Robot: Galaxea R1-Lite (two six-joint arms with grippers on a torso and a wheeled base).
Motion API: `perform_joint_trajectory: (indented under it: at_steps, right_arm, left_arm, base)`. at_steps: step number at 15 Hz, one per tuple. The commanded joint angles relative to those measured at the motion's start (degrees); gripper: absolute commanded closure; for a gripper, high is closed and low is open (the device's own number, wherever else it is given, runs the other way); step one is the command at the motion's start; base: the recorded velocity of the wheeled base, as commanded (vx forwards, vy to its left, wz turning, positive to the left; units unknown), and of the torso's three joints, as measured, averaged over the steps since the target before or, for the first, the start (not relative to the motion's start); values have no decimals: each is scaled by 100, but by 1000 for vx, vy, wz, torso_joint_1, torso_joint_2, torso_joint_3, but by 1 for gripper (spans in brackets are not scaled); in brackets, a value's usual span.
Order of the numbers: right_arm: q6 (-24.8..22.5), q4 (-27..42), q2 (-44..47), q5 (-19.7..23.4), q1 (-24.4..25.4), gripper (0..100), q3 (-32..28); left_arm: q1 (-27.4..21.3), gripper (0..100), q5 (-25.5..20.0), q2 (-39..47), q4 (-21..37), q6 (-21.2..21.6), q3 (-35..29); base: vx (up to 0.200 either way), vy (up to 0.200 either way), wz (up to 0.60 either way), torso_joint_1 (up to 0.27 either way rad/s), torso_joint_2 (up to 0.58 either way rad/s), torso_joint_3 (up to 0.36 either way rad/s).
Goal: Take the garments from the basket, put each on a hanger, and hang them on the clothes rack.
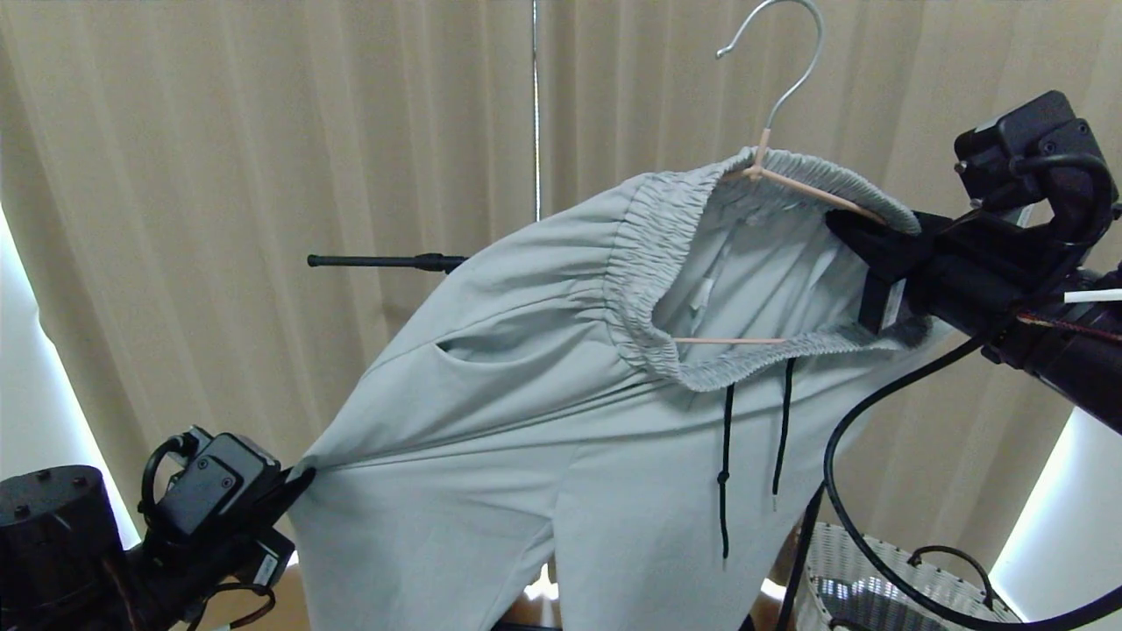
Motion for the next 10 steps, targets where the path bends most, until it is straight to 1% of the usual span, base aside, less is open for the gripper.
perform_joint_trajectory:
  at_steps: [1, 4, 5, 8, 10]
  right_arm:
    - [-9, -7, 17, -10, -7, 100, -27]
    - [-9, 2, 26, -10, -7, 100, -27]
    - [-9, 2, 35, -10, -7, 100, -27]
    - [-9, 2, 97, -19, -7, 100, -44]
    - [-18, 19, 114, -63, -42, 100, 114]
  left_arm:
    - [32, 100, 9, 68, 8, 8, 10]
    - [14, 100, 0, 59, -1, -28, 10]
    - [14, 0, 0, 41, -10, -28, 10]
    - [-100, 0, -79, 68, -361, -45, 10]
    - [-109, 0, -351, 103, -414, -36, 10]
  base:
    - [0, 0, 0, 0, 0, 0]
    - [0, 0, 0, 0, 0, 0]
    - [0, 0, 0, 0, 0, 0]
    - [0, 0, 0, 0, 0, 0]
    - [0, 0, 0, 0, 0, 0]
